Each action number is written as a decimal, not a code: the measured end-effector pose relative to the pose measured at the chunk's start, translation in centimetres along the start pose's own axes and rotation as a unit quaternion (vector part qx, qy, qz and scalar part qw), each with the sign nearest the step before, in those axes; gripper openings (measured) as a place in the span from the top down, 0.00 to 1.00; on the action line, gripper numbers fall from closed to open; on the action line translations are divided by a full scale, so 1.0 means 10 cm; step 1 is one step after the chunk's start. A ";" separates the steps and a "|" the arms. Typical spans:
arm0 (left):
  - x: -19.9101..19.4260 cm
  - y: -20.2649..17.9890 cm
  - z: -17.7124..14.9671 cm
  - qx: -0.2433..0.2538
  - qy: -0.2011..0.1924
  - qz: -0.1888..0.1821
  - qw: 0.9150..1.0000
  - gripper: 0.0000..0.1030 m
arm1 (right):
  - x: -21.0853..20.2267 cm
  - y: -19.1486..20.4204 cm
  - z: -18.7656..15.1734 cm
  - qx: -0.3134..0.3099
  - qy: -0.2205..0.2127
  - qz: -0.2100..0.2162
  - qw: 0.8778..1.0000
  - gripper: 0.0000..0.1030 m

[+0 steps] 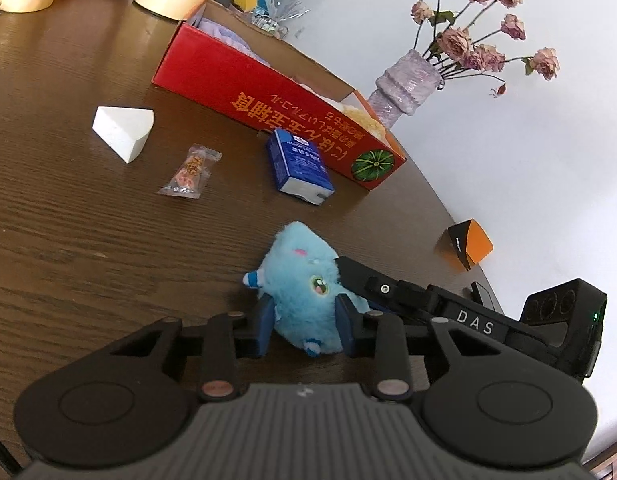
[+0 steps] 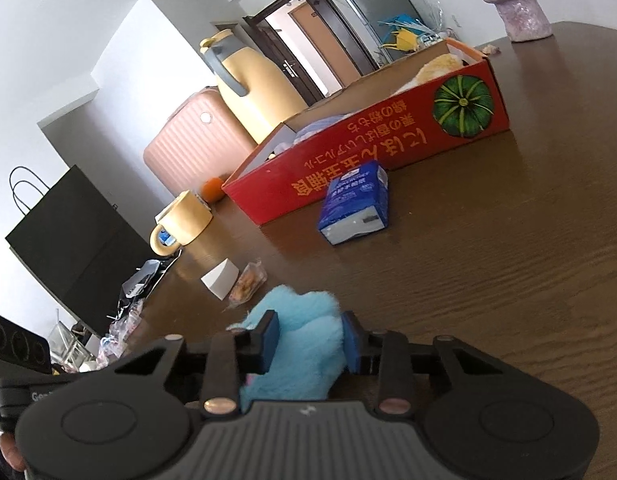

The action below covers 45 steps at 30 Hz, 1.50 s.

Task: Organize soft objects
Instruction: 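Carry the light-blue plush with both tools and lower it into the box, then open both tools and lift them away from the box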

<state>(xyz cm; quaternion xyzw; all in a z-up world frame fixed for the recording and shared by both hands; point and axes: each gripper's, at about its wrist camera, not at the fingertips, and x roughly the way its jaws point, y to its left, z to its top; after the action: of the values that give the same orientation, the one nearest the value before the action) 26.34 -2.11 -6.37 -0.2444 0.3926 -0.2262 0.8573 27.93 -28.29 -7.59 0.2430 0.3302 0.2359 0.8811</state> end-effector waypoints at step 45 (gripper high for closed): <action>2.01 -0.21 3.13 0.145 0.039 0.159 0.976 0.66 | 1.91 0.01 2.91 -0.204 0.045 -0.185 0.960 0.87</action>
<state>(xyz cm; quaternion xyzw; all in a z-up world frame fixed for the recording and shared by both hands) 62.25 -7.85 1.49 -0.0432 0.4228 -0.1508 0.8926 61.01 -25.09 2.90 -0.0179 0.3536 0.1417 0.9244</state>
